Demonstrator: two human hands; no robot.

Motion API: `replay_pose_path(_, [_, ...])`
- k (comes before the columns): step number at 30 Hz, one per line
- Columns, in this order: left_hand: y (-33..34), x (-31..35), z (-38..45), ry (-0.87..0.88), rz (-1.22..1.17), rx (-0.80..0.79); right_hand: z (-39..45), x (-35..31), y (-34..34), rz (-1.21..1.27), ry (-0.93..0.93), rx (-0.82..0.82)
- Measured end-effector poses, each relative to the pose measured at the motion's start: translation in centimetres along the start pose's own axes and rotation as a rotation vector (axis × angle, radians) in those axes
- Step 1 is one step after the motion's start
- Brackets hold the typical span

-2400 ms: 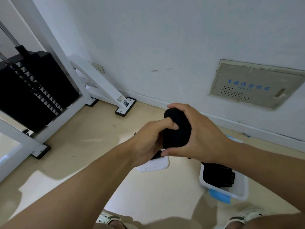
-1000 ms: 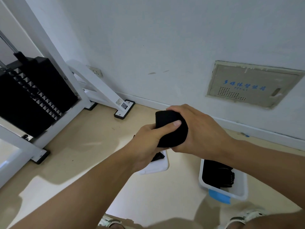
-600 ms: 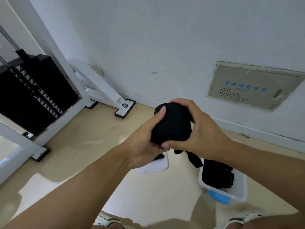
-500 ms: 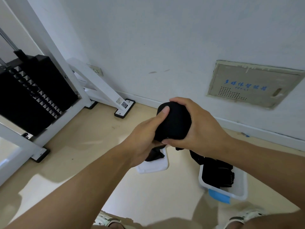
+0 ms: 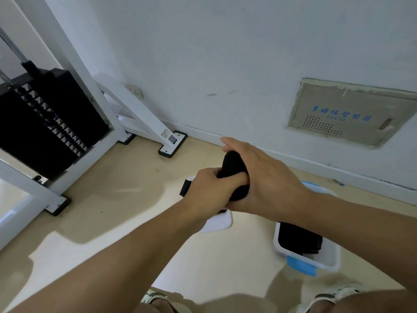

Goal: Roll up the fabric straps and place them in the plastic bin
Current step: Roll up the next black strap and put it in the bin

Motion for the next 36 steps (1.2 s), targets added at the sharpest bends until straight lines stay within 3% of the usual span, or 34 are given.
replay_pose_path(10, [-1.0,0.6,-0.1,0.044,-0.178,-0.155,-0.2,1.0,-1.5,0.067,0.045,-0.017])
replay_pose_path(14, [-0.7,0.3,0.0,0.036,-0.08,-0.102,-0.3,0.2,-0.8,-0.03,-0.023,-0.005])
replay_pose_path(19, [-1.3,0.6,-0.2,0.046,-0.167,-0.025,-0.1,0.5,-1.3,0.084,-0.055,-0.13])
replay_pose_path(24, [-2.6,1.2,-0.4,0.125,-0.229,-0.002,-1.3,3.5,-5.0,0.308,0.134,0.081])
replay_pose_path(36, [-1.9,2.1,-0.2,0.293,-0.216,-0.078,-2.0,4.7,-3.3,0.612,0.212,0.123])
Point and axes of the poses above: each hand's wrist, its own z-axis towards the middle knuckle, its own y-axis out of the palm, x = y × z, the point moved 6 cm from there along z, towards the middle knuckle, and after that the axes turned 12 degrees about -x, right-handed, at the moved point
